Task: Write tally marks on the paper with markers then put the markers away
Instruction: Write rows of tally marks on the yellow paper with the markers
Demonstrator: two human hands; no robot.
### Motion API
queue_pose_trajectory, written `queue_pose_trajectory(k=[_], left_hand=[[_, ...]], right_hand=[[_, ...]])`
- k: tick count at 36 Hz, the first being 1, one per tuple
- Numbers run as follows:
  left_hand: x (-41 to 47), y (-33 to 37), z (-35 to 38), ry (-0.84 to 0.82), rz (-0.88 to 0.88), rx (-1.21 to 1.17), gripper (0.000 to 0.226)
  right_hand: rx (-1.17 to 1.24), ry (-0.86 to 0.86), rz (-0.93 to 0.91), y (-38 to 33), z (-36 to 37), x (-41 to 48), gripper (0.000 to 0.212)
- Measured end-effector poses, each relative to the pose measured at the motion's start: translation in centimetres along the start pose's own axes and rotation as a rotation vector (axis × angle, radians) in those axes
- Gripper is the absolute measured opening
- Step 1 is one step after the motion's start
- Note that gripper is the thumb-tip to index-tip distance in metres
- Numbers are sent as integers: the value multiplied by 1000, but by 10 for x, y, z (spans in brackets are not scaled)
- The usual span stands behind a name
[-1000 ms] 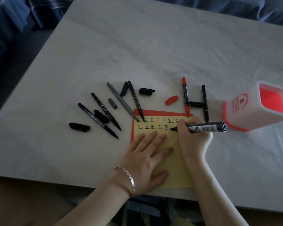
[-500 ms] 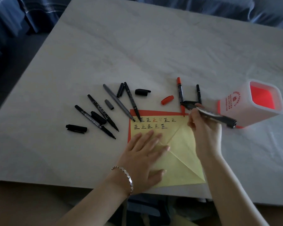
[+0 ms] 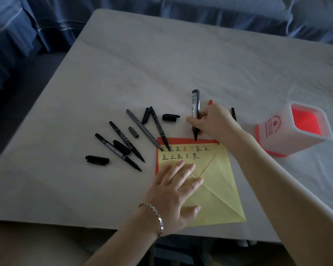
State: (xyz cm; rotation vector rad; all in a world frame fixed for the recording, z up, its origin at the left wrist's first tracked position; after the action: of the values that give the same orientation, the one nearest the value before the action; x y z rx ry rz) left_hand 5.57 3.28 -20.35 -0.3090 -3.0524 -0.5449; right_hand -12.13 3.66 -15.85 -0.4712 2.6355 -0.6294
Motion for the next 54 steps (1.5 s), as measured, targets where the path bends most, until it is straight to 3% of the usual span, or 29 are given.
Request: queue_pose_trajectory(k=[3,8,14,19,26,28,31,37,41,44,54], left_hand=[[-1,0,0,-1,4,0,57],[-1,0,0,-2,9,6,58],[0,-1,0,4,15,11,58],[-1,0,1,-6,16,12,57],[-1,1,0,-26,6,34,57],[-1,1,0,-34,2,41,58],[-1,1,0,-37,9,55,58],[0,1,1,-32,23,53,58],[0,3,-1,-19,62,101,58],[2,4,-2,-31,67,148,56],[10,18,5,-12,50,136,50]], right_hand=[[-152,13,41,3,9,6,42],[-105,111,12,9,4,-1,49],[10,327,76,45,-39,-15,18],[44,296,152,64,-40,-10,24],[-116,253,143,49,-26,-5,28],[-42,269,166,53,-28,-6,29],[254,282,185,59,-33,-18,33],[724,284,159,74,-41,-57,14],[1005,258,192,97,-28,-82,17],[1086,323,168,108,-28,-97,17],[898,336,-64,90,-18,-101,22]])
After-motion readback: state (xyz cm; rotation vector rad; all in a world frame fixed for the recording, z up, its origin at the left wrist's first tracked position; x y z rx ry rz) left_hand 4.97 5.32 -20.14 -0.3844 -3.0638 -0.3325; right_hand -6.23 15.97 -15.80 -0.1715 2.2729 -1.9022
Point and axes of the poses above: each hand's wrist, its own x-axis towards the middle knuckle, its own z-axis out of the palm, y = z × x, the point moved 10 cm from there along x, towards the middle knuckle, and after that the axes turned 4 degrees about z, right-handed, at the moved point
